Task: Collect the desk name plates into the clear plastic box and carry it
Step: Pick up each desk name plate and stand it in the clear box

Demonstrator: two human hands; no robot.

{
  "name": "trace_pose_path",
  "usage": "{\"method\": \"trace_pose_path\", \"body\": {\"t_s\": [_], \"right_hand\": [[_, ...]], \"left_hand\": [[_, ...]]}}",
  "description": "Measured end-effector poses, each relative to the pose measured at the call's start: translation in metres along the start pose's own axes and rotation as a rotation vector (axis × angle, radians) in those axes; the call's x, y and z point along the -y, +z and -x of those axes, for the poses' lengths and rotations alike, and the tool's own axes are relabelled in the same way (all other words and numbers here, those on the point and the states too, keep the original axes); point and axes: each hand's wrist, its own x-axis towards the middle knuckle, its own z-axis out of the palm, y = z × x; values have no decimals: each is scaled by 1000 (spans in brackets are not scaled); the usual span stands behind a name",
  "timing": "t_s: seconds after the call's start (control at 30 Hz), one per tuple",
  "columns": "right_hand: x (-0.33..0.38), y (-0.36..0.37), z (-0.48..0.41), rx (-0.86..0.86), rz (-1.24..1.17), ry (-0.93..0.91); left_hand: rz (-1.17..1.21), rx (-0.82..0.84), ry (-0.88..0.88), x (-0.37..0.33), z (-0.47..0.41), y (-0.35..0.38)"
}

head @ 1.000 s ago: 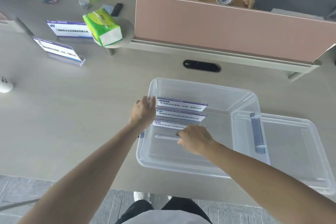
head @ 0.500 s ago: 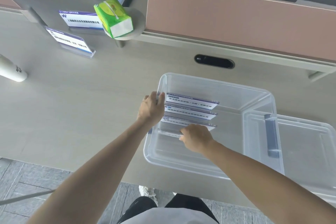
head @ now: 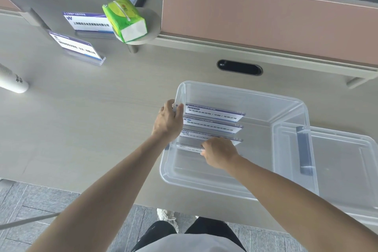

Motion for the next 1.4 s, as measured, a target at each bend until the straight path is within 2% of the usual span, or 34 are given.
{"method": "trace_pose_path", "body": {"t_s": [0.27,0.5,0.77,0.83,0.93,1.1,1.2,1.4], "right_hand": [[0,-7,4,-28,-60,-26],[12,-53,25,-291,-44,-191],[39,-136,26,-374,-353,-369],[54,-149,27,-386,-414,-379],[81,-164,27,-397,-463,-368],[139,-180,29,-418,-351,-334],[174,-192,33,-424,-246,-305],[228,-215,32,-516,-218,-280]], "left_hand": [[-28,13,-25,-1,1,-3],[-114,94,-150,-10,5,-22],[12,-65,-5,-2,11,-88],[119,-60,24,1,15,-107],[157,-43,105,8,24,-134],[231,-85,211,34,46,-191],[239,-119,197,62,55,-226],[271,-145,159,106,58,-274]]}}
